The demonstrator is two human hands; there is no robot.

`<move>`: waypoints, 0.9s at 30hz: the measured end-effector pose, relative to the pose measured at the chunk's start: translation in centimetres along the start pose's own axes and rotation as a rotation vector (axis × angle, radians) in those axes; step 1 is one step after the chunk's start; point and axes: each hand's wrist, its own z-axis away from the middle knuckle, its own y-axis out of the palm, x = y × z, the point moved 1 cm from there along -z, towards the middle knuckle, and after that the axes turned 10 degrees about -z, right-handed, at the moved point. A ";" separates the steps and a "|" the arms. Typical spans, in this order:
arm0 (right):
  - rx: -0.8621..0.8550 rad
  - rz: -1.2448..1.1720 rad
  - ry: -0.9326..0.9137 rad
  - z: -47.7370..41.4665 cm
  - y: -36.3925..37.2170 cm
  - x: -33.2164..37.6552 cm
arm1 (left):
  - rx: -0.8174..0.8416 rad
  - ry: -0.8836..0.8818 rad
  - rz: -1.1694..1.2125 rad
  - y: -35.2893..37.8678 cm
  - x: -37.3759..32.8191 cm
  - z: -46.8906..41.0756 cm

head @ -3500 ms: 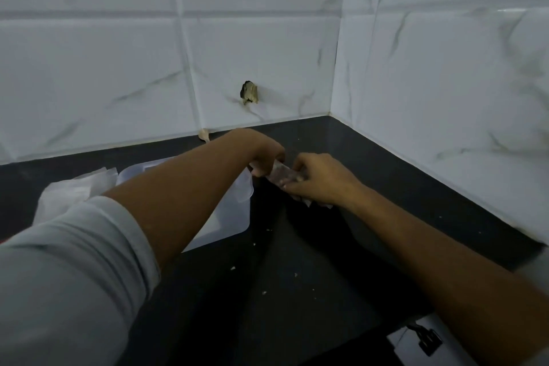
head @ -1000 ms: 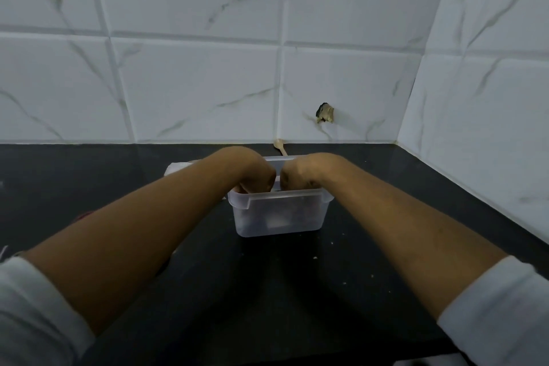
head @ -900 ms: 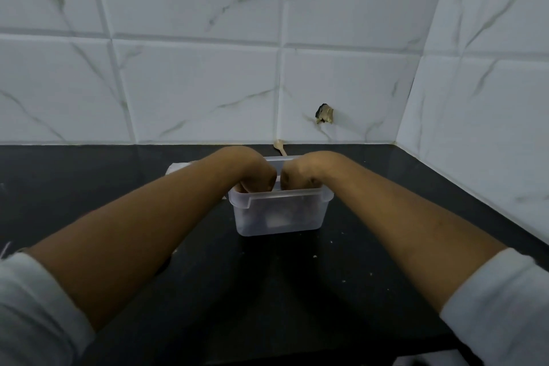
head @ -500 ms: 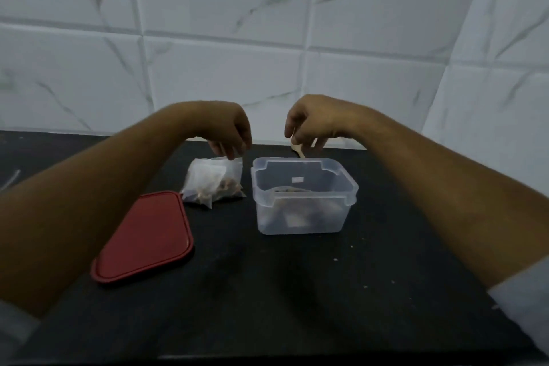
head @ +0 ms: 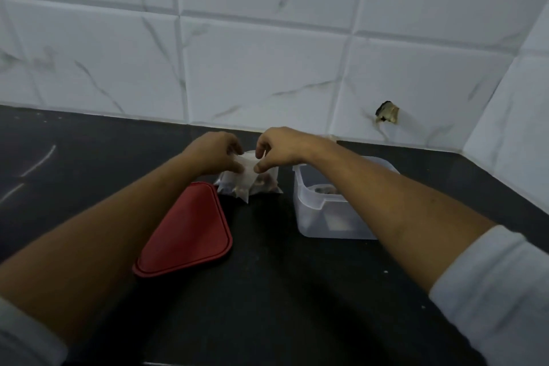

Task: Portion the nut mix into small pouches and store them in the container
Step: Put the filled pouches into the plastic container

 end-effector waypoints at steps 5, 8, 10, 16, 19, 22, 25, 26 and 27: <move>-0.005 -0.030 0.003 -0.2 0.3 0.2 | -0.112 0.058 0.116 -1.6 0.4 0.6; -0.010 -0.258 -0.001 0.2 -0.6 0.2 | -0.094 0.125 0.538 -3.4 0.1 1.3; -0.032 -0.466 -0.003 1.0 -1.7 0.3 | -0.118 0.118 0.853 -4.4 -0.3 1.6; -0.148 -0.613 -0.029 5.5 -7.9 -1.4 | -0.094 -0.101 0.978 -3.3 -1.6 0.7; -0.099 -0.555 0.028 8.5 -10.7 -3.7 | -0.017 -0.095 0.553 -0.8 -1.8 0.1; -0.005 -0.491 0.121 11.1 -11.1 -5.9 | 0.002 -0.074 0.291 0.7 -2.2 -0.4; 0.154 -0.429 0.212 12.1 -9.0 -7.6 | -0.014 -0.090 0.198 1.1 -2.3 -0.5; 0.211 -0.416 0.237 12.2 -8.0 -7.8 | -0.027 -0.098 0.190 1.2 -2.3 -0.5; 0.254 -0.410 0.256 12.2 -7.0 -8.0 | -0.042 -0.105 0.197 1.2 -2.2 -0.5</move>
